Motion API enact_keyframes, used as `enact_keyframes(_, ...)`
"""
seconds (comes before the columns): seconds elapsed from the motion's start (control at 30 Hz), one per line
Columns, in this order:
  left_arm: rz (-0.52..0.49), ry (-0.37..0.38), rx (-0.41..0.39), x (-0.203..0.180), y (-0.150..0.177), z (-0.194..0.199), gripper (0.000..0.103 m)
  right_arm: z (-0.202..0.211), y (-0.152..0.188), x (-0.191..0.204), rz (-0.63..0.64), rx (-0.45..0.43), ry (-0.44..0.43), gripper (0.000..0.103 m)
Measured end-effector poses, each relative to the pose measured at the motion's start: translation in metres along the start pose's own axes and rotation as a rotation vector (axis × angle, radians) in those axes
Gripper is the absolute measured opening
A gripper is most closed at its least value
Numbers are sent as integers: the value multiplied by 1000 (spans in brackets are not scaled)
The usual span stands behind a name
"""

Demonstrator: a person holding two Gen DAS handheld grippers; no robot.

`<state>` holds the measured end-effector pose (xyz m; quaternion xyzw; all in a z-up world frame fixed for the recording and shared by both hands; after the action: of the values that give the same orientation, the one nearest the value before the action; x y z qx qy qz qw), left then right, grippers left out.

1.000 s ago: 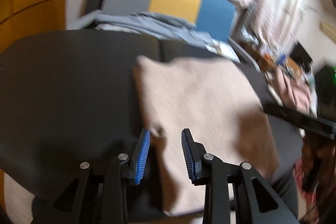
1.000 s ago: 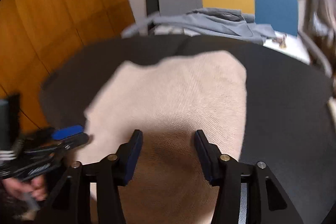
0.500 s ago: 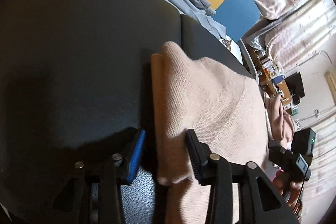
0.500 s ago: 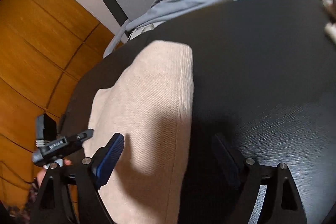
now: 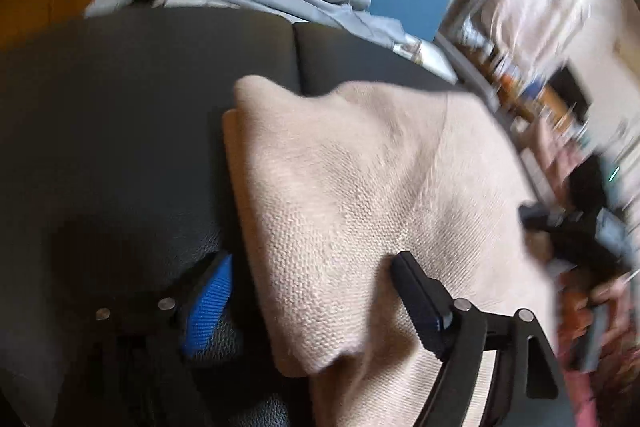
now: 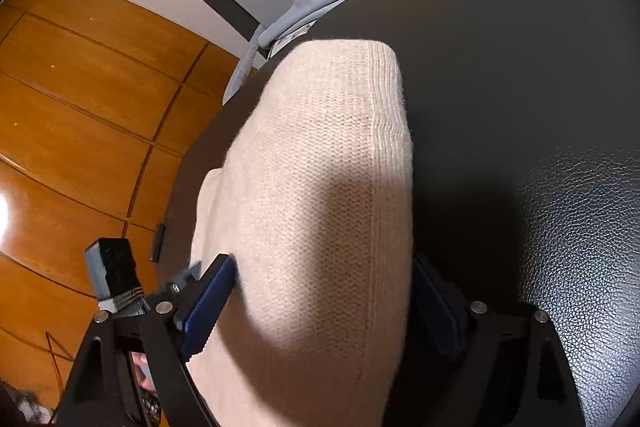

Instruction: Fold clothes

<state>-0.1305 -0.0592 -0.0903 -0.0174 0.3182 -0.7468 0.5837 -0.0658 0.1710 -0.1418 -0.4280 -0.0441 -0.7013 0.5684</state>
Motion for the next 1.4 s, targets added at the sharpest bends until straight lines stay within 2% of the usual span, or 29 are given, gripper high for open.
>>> enact_keyframes(0.03, -1, 8, -17, -4, 0, 0, 76, 0, 1, 0, 1, 1, 13, 72)
enact_keyframes(0.1, 43, 51, -31, -4, -2, -1, 61, 1, 1, 0, -4, -2, 16, 62)
enact_keyframes(0.13, 61, 74, -26, -4, -3, -1, 56, 2, 1, 0, -8, -4, 16, 61)
enact_keyframes(0.17, 79, 97, -22, -3, -3, 0, 42, 3, 2, 0, -6, -9, 18, 59)
enact_keyframes(0.23, 114, 128, -17, -2, -5, 2, 34, 6, 4, 3, 3, -16, 40, 56)
enact_keyframes(0.27, 109, 120, -33, -3, -6, 5, 30, 8, 4, 6, 8, -18, 57, 53)
enact_keyframes(0.37, 38, 72, -97, -10, -10, 20, 22, 15, -1, 23, 77, -31, 120, 47)
enact_keyframes(0.47, 20, 93, -156, -15, -17, 45, 19, 25, -7, 55, 205, -43, 177, 45)
enact_keyframes(0.63, 24, 93, -222, 0, -21, 88, 17, 26, -25, 124, 377, -40, 142, 45)
enact_keyframes(0.77, 108, 77, -313, 43, -26, 135, 17, 4, -40, 190, 503, -11, 70, 45)
enact_keyframes(0.9, 196, -10, -424, 106, -42, 181, 16, -46, -53, 257, 590, 46, -33, 45)
enact_keyframes(0.97, 232, -75, -476, 145, -48, 204, 13, -87, -60, 293, 624, 81, -95, 45)
enact_keyframes(1.13, 313, -235, -565, 245, -63, 250, 13, -191, -66, 370, 737, 173, -172, 45)
enact_keyframes(1.2, 342, -298, -557, 286, -72, 250, 13, -235, -65, 402, 784, 198, -195, 45)
enact_keyframes(1.3, 457, -403, -473, 358, -68, 229, 13, -302, -67, 434, 847, 226, -176, 45)
enact_keyframes(1.37, 585, -385, -427, 397, -52, 212, 13, -344, -77, 437, 882, 233, -109, 45)
enact_keyframes(1.4, 619, -350, -434, 402, -45, 209, 13, -360, -80, 433, 895, 239, -72, 45)
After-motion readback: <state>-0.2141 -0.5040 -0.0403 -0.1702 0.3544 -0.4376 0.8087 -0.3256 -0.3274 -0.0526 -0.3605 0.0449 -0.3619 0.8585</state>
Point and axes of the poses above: each gripper's, at about its wrist camera, not at the fingertips, and z roughly against the way its jaws point, x to its left, y to its underside, the point moved 7 cm from there along -z, roughly the way its jaws point, and after that the axes turned 6 degrees about z, right-handed, at the moved point
